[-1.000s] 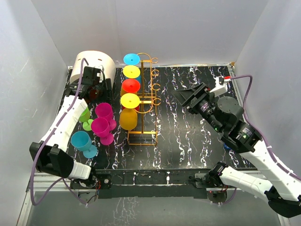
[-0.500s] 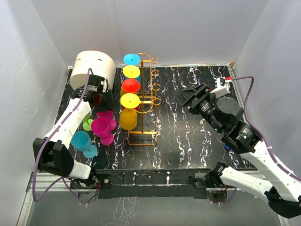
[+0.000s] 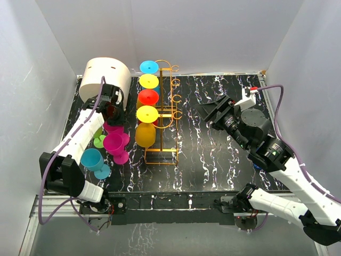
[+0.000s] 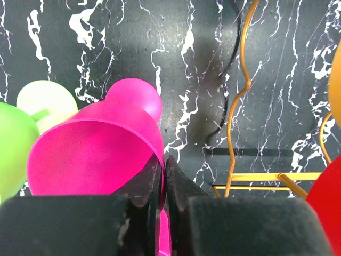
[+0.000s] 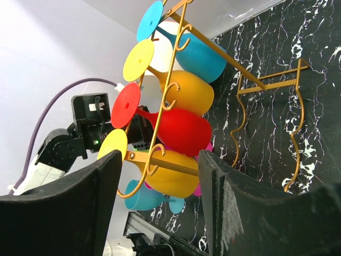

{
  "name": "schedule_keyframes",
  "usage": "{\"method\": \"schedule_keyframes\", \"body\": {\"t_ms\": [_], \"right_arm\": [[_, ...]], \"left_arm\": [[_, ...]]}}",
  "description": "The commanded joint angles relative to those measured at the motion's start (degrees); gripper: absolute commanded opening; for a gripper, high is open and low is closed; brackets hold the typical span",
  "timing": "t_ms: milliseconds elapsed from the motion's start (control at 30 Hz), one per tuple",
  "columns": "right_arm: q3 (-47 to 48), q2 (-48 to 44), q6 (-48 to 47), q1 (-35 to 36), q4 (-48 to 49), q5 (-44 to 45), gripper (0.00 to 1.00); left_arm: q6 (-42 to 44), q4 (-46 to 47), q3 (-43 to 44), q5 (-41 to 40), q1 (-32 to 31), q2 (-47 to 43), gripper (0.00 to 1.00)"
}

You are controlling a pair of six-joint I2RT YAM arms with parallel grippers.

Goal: Place the wine glass upside down on the wine glass rack

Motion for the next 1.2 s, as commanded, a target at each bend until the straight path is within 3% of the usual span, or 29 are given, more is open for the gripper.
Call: {"method": "schedule_keyframes", "body": {"t_ms": [0, 833, 1167], "right_arm": [[1.87, -0.45, -1.5, 0.22, 1.71, 0.33, 0.57], [2.26, -3.45, -0.33, 0.24, -0.68, 4.67, 0.58], [1.22, -3.34, 1.26, 0.22, 1.79, 4.05, 0.59]], "left_arm": [[0.63, -1.22, 3.58, -0.97, 0.05, -0.22, 0.0], [1.52, -12.68, 31.82, -12.98, 0.12, -8.61, 0.0], [1.04, -0.27, 29.99, -5.77, 0.08, -20.45, 0.0]]}}
